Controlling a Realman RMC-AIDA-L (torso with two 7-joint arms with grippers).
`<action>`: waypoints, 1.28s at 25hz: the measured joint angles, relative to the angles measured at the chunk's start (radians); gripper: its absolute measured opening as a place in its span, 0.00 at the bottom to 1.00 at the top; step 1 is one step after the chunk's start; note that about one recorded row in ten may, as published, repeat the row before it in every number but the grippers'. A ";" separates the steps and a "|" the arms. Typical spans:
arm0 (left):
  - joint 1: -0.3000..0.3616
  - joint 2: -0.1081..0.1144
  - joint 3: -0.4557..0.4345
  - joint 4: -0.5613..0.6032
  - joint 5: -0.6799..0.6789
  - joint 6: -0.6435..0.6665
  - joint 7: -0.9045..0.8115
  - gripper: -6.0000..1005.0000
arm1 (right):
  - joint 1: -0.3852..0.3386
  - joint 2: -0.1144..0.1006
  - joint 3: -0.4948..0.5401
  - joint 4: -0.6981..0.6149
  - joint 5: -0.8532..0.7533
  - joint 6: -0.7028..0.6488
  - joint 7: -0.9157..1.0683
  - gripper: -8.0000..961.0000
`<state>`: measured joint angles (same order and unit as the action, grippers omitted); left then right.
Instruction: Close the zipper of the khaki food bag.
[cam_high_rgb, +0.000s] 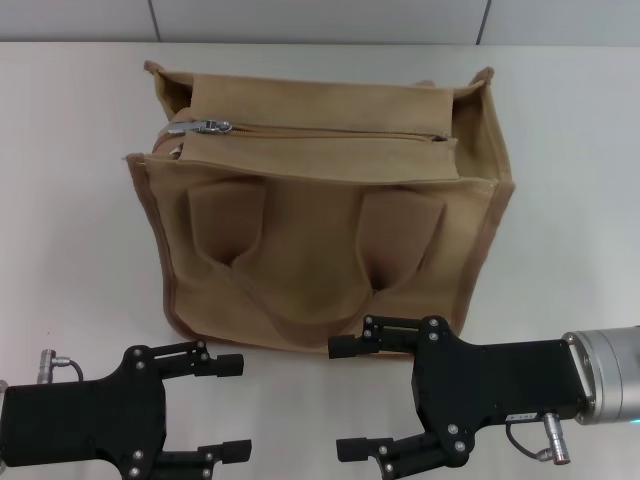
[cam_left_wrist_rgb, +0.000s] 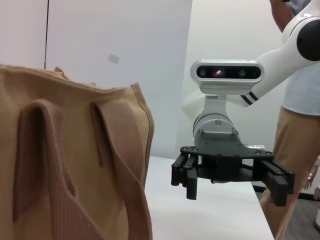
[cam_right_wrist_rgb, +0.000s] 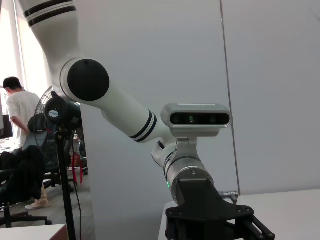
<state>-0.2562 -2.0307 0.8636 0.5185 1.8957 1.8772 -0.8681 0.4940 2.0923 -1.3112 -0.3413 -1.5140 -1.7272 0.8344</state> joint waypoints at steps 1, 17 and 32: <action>0.000 0.000 0.000 0.000 0.000 0.000 0.000 0.75 | 0.000 0.000 0.000 0.000 0.000 0.000 0.000 0.87; 0.054 -0.017 -0.355 -0.019 -0.016 0.088 0.072 0.75 | -0.006 0.000 0.007 0.015 0.020 -0.004 -0.014 0.87; -0.001 -0.040 -0.668 -0.170 -0.071 -0.147 0.230 0.75 | -0.008 0.000 0.008 0.108 0.120 -0.013 -0.113 0.87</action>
<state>-0.2573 -2.0702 0.1960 0.3480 1.8252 1.7301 -0.6381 0.4856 2.0923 -1.3027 -0.2331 -1.3942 -1.7407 0.7213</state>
